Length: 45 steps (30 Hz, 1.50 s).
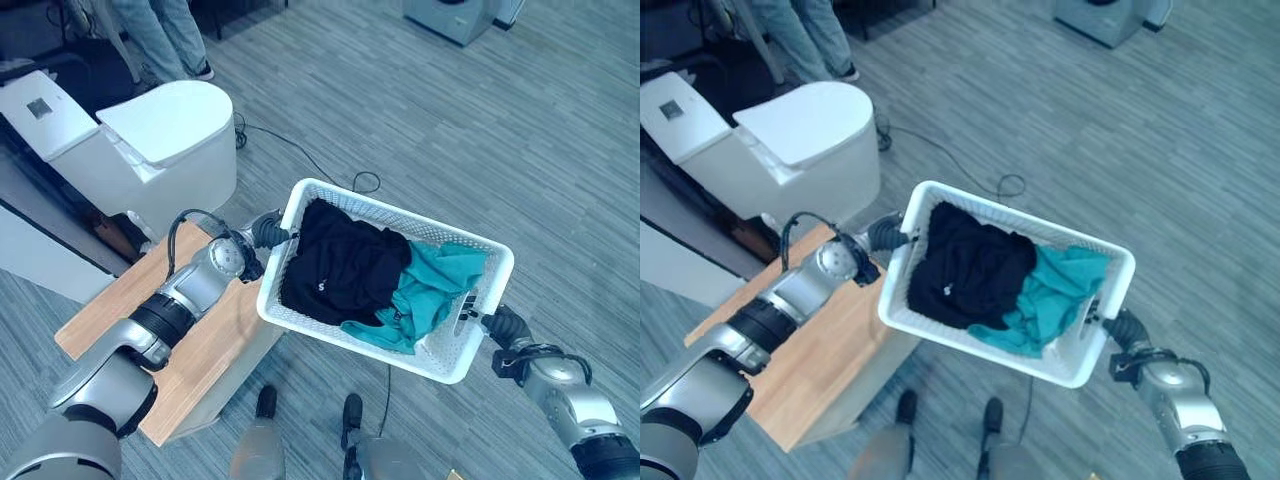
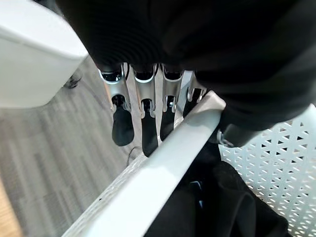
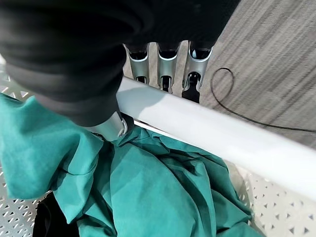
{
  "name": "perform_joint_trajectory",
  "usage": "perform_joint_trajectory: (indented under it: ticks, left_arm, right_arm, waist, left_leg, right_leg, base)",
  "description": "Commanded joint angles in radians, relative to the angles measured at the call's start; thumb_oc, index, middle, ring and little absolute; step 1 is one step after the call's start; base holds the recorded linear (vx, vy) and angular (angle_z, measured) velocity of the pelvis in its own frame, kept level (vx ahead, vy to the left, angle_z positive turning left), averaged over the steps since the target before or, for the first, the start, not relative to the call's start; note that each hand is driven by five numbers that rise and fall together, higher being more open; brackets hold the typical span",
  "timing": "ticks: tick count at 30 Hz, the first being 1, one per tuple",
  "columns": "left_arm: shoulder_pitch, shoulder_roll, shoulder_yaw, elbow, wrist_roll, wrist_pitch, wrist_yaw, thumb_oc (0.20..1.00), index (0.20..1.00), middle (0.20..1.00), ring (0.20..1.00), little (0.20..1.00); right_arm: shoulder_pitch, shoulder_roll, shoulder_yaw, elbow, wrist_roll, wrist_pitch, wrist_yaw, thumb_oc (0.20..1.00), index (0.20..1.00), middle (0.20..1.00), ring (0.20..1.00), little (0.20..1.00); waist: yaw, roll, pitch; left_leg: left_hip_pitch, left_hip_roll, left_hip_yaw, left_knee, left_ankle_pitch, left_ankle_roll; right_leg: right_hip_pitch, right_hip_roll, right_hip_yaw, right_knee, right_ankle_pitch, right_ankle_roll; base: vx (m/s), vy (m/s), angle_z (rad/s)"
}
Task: Grab the laundry basket,head to the washer,open it,put in the laundry and shut it.
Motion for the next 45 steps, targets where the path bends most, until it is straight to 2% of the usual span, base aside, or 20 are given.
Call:
perform_joint_trajectory:
  ticks: [1, 4, 7, 11, 14, 16, 17, 19, 22, 23, 25, 26, 27, 29, 33, 37, 39, 41, 44, 45]
  left_arm:
    - [-0.168, 0.015, -0.01, 0.043, -0.079, -0.087, 0.014, 0.2, 0.2, 0.2, 0.2, 0.2]
    - [-0.142, 0.072, -0.003, 0.033, -0.074, -0.083, 0.001, 0.2, 0.2, 0.2, 0.2, 0.2]
    - [-0.11, 0.119, 0.01, 0.017, -0.068, -0.078, -0.017, 0.2, 0.2, 0.2, 0.2, 0.2]
    - [-0.099, 0.147, 0.021, 0.012, -0.069, -0.078, -0.016, 0.2, 0.2, 0.2, 0.2, 0.2]
    - [-0.065, 0.19, 0.046, 0.002, -0.055, -0.084, -0.017, 0.2, 0.2, 0.2, 0.2, 0.2]
    - [-0.033, 0.214, 0.065, -0.009, -0.063, -0.083, -0.02, 0.2, 0.2, 0.2, 0.2, 0.2]
    - [0.006, 0.233, 0.108, -0.009, -0.058, -0.091, -0.014, 0.2, 0.2, 0.2, 0.2, 0.2]
    - [0.026, 0.255, 0.131, -0.014, -0.077, -0.09, -0.008, 0.2, 0.2, 0.2, 0.2, 0.2]
    - [0.029, 0.259, 0.134, -0.016, -0.085, -0.092, -0.008, 0.2, 0.2, 0.2, 0.2, 0.2]
    - [0.015, 0.261, 0.12, -0.028, -0.091, -0.09, -0.011, 0.2, 0.2, 0.2, 0.2, 0.2]
    - [0.014, 0.261, 0.12, -0.028, -0.091, -0.09, -0.011, 0.2, 0.2, 0.2, 0.2, 0.2]
    - [0.0, 0.259, 0.096, -0.037, -0.096, -0.09, -0.019, 0.2, 0.2, 0.2, 0.2, 0.2]
    - [-0.001, 0.256, 0.088, -0.037, -0.097, -0.089, -0.021, 0.2, 0.2, 0.2, 0.2, 0.2]
    - [0.019, 0.228, 0.094, -0.017, -0.079, -0.099, -0.006, 0.2, 0.2, 0.2, 0.2, 0.2]
    - [0.048, 0.234, 0.108, 0.022, -0.039, -0.114, -0.007, 0.2, 0.2, 0.2, 0.2, 0.2]
    - [0.046, 0.254, 0.103, 0.037, -0.051, -0.128, -0.014, 0.2, 0.2, 0.2, 0.2, 0.2]
    - [0.071, 0.26, 0.117, 0.033, -0.07, -0.134, -0.016, 0.2, 0.2, 0.2, 0.2, 0.2]
    - [0.121, 0.29, 0.154, -0.008, -0.096, -0.118, -0.016, 0.2, 0.2, 0.2, 0.2, 0.2]
    - [0.124, 0.309, 0.175, -0.029, -0.113, -0.112, -0.015, 0.2, 0.2, 0.2, 0.2, 0.2]
    - [0.097, 0.316, 0.171, -0.041, -0.122, -0.107, -0.01, 0.2, 0.2, 0.2, 0.2, 0.2]
  right_arm:
    - [-0.003, -0.126, -0.115, -0.087, 0.078, -0.086, 0.014, 0.2, 0.2, 0.2, 0.2, 0.2]
    - [0.011, -0.117, -0.123, -0.106, 0.094, -0.081, 0.026, 0.2, 0.2, 0.2, 0.2, 0.2]
    - [0.007, -0.082, -0.102, -0.088, 0.073, -0.086, 0.037, 0.2, 0.2, 0.2, 0.2, 0.2]
    - [-0.018, -0.05, -0.068, -0.074, 0.062, -0.084, 0.037, 0.2, 0.2, 0.2, 0.2, 0.2]
    - [-0.039, -0.013, -0.032, -0.061, 0.047, -0.084, 0.052, 0.2, 0.2, 0.2, 0.2, 0.2]
    - [-0.04, 0.004, -0.023, -0.058, 0.031, -0.075, 0.072, 0.2, 0.2, 0.2, 0.2, 0.2]
    - [-0.082, 0.027, 0.007, -0.037, -0.014, -0.069, 0.091, 0.2, 0.2, 0.2, 0.2, 0.2]
    - [-0.123, 0.06, 0.036, 0.0, -0.072, -0.063, 0.106, 0.2, 0.2, 0.2, 0.2, 0.2]
    - [-0.135, 0.084, 0.041, 0.04, -0.093, -0.067, 0.097, 0.2, 0.2, 0.2, 0.2, 0.2]
    - [-0.143, 0.088, 0.026, 0.062, -0.09, -0.071, 0.084, 0.2, 0.2, 0.2, 0.2, 0.2]
    - [-0.143, 0.088, 0.026, 0.062, -0.09, -0.071, 0.084, 0.2, 0.2, 0.2, 0.2, 0.2]
    - [-0.132, 0.085, 0.007, 0.077, -0.089, -0.073, 0.075, 0.2, 0.2, 0.2, 0.2, 0.2]
    - [-0.123, 0.078, -0.006, 0.078, -0.086, -0.075, 0.072, 0.2, 0.2, 0.2, 0.2, 0.2]
    - [-0.093, 0.065, -0.041, 0.064, -0.075, -0.078, 0.06, 0.2, 0.2, 0.2, 0.2, 0.2]
    - [-0.083, 0.061, -0.067, 0.077, -0.074, -0.078, 0.064, 0.2, 0.2, 0.2, 0.2, 0.2]
    - [-0.088, 0.049, -0.057, 0.111, -0.058, -0.074, 0.079, 0.2, 0.2, 0.2, 0.2, 0.2]
    - [-0.092, 0.032, -0.043, 0.105, -0.046, -0.07, 0.085, 0.2, 0.2, 0.2, 0.2, 0.2]
    - [-0.108, -0.005, -0.03, 0.112, -0.029, -0.075, 0.075, 0.2, 0.2, 0.2, 0.2, 0.2]
    - [-0.125, -0.028, -0.022, 0.108, -0.027, -0.075, 0.06, 0.2, 0.2, 0.2, 0.2, 0.2]
    - [-0.129, -0.033, -0.026, 0.095, -0.025, -0.074, 0.044, 0.2, 0.2, 0.2, 0.2, 0.2]
  waist:
    - [-0.016, -0.004, -0.055]
    - [0.024, -0.004, -0.063]
    - [0.062, 0.006, -0.072]
    - [0.075, 0.001, -0.103]
    - [0.094, -0.052, -0.158]
    - [0.107, -0.08, -0.171]
    - [0.118, -0.072, -0.166]
    - [0.098, -0.021, -0.163]
    - [0.08, 0.007, -0.153]
    - [0.061, 0.028, -0.144]
    - [0.058, 0.031, -0.145]
    - [0.039, 0.047, -0.138]
    - [0.025, 0.045, -0.137]
    - [-0.019, 0.051, -0.141]
    - [-0.054, 0.07, -0.142]
    - [-0.069, 0.057, -0.185]
    - [-0.081, 0.067, -0.197]
    - [-0.077, 0.04, -0.184]
    - [-0.052, 0.023, -0.158]
    - [-0.032, 0.021, -0.139]
  left_leg:
    - [-0.184, -0.053, -0.003, 0.216, 0.11, 0.093]
    - [-0.227, -0.192, -0.053, 0.104, 0.059, 0.108]
    - [-0.278, -0.188, 0.041, -0.05, 0.127, 0.103]
    - [-0.243, -0.161, 0.118, -0.103, 0.116, 0.12]
    - [-0.188, -0.172, 0.168, -0.085, 0.095, 0.16]
    - [-0.134, -0.186, 0.194, -0.091, 0.052, 0.187]
    - [-0.088, -0.17, 0.226, -0.096, 0.015, 0.213]
    - [-0.003, -0.14, 0.216, -0.12, -0.013, 0.249]
    - [0.061, -0.136, 0.203, -0.148, -0.026, 0.255]
    - [0.095, -0.126, 0.183, -0.155, -0.035, 0.239]
    - [0.092, -0.122, 0.179, -0.156, -0.032, 0.238]
    - [0.117, -0.118, 0.137, -0.137, -0.064, 0.212]
    - [0.123, -0.118, 0.117, -0.119, -0.085, 0.195]
    - [0.178, -0.112, 0.075, -0.097, -0.162, 0.16]
    - [0.303, -0.056, 0.073, -0.095, -0.237, 0.126]
    - [0.37, -0.013, 0.054, -0.08, -0.229, 0.1]
    - [0.365, 0.036, 0.044, 0.007, -0.137, 0.088]
    - [0.212, 0.102, 0.043, 0.421, 0.053, 0.128]
    - [0.104, 0.137, 0.046, 0.658, 0.093, 0.135]
    - [0.045, 0.206, 0.098, 0.721, 0.085, 0.116]
  right_leg:
    - [0.094, 0.042, 0.01, 0.02, -0.203, 0.028]
    - [0.109, 0.061, 0.051, 0.035, -0.226, 0.032]
    - [0.146, 0.101, 0.06, 0.067, -0.278, 0.021]
    - [0.164, 0.112, 0.069, 0.08, -0.305, 0.018]
    - [0.186, 0.104, 0.088, 0.152, -0.319, 0.028]
    - [0.161, 0.092, 0.088, 0.274, -0.221, 0.106]
    - [0.08, 0.039, 0.042, 0.512, -0.076, 0.233]
    - [-0.025, -0.015, -0.026, 0.783, 0.001, 0.255]
    - [-0.105, -0.04, -0.039, 0.864, -0.03, 0.255]
    - [-0.149, -0.115, -0.057, 0.786, -0.081, 0.225]
    - [-0.148, -0.111, -0.062, 0.78, -0.076, 0.224]
    - [-0.171, -0.164, -0.066, 0.636, -0.169, 0.155]
    - [-0.167, -0.175, -0.054, 0.518, -0.183, 0.14]
    - [-0.194, -0.219, 0.02, 0.153, -0.065, 0.174]
    - [-0.269, -0.303, -0.033, 0.016, 0.034, 0.231]
    - [-0.227, -0.262, -0.011, 0.04, 0.07, 0.225]
    - [-0.22, -0.202, 0.014, 0.086, 0.056, 0.193]
    - [-0.154, -0.142, 0.013, 0.109, 0.002, 0.1]
    - [-0.088, -0.101, -0.005, 0.094, -0.032, 0.043]
    - [-0.02, -0.061, -0.015, 0.071, -0.078, 0.025]
  base:
    - [0.08, -0.03, -0.01]
    - [0.2, -0.047, -0.38]
    - [0.28, -0.097, -1.09]
    - [0.29, -0.04, -0.16]
    - [0.45, -0.024, -0.03]
    - [0.47, 0.02, -0.58]
    - [0.44, 0.042, -0.76]
    - [0.51, 0.071, -0.85]
    - [0.3, 0.035, -0.15]
    - [0.32, -0.005, 0.26]
    - [0.21, -0.077, 0.46]
    - [0.34, -0.223, 0.53]
    - [0.55, -0.4, 0.81]
    - [0.57, -0.424, 1.34]
    - [0.46, -0.308, 0.84]
    - [0.45, -0.39, 0.01]
    - [0.36, -0.381, -0.12]
    - [0.28, -0.58, -0.45]
    - [0.26, -0.508, -0.22]
    - [0.31, -0.349, -0.1]
